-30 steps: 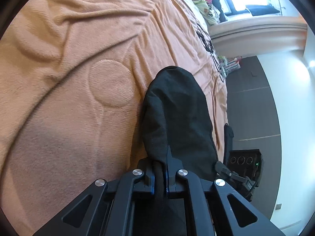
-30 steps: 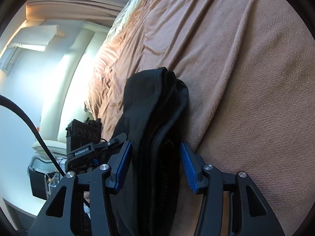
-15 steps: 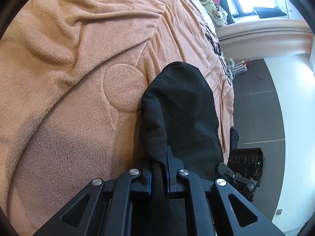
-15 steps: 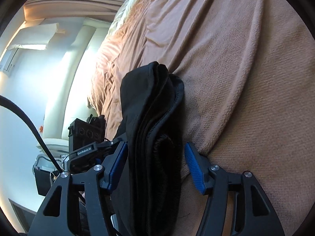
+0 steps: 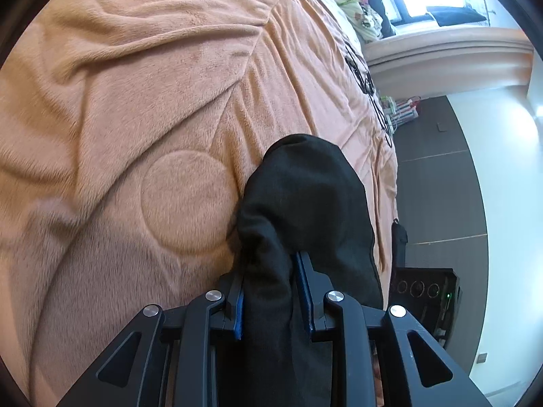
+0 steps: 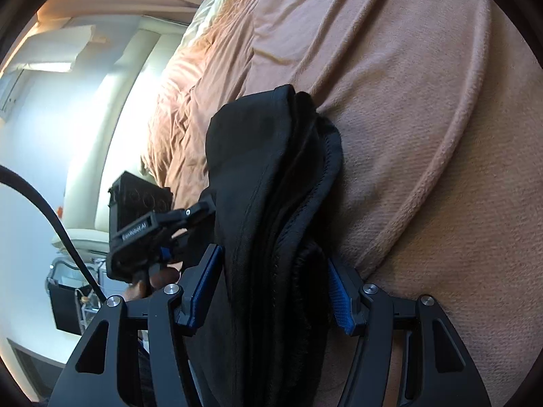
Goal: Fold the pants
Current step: 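Lift the folded black pants with both tools and carry them toward the bed's headboard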
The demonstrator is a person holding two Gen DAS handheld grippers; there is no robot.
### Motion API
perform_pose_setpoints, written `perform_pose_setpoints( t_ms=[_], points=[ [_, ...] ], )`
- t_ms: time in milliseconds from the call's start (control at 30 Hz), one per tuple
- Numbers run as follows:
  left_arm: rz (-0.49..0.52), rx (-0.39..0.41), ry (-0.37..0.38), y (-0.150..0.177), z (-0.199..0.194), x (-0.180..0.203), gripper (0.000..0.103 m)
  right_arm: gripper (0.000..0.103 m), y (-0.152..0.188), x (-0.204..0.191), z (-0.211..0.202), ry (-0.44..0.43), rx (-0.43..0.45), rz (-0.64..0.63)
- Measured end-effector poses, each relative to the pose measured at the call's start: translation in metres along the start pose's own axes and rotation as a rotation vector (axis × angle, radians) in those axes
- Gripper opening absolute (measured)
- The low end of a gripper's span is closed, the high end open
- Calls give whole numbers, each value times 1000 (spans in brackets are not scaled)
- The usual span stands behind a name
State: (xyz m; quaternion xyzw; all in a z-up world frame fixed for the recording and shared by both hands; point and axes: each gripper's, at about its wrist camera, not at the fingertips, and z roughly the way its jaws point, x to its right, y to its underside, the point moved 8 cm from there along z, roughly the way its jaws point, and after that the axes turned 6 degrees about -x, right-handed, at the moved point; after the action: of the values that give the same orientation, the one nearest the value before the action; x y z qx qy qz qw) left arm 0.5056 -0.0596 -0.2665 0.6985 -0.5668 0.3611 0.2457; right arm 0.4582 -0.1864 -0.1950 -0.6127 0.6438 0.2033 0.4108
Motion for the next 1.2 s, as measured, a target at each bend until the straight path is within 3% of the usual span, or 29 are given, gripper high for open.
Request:
perform_pose_setpoints(
  t_ms=[33,67,100,200,700,1200],
  points=[
    [3,0,0,-1,-1,0,26,36,-1,2,1,14,4,5],
    [7,3,0,-1,-2,1,26,33,-1,3,0,12,10,11],
    [16,8,2,0,-5,2,19,27,-1,3,-2,4,21,15],
    [57,18,26,4,-13,13,11,23,2,-2,-9,2,52,-4],
    [208,142,155,29,-81,82,9,22,32,-67,-58,-22,204,-157],
    [358,295,220,77,-167,159,9,21,93,-161,-106,23,368,-376]
  ],
)
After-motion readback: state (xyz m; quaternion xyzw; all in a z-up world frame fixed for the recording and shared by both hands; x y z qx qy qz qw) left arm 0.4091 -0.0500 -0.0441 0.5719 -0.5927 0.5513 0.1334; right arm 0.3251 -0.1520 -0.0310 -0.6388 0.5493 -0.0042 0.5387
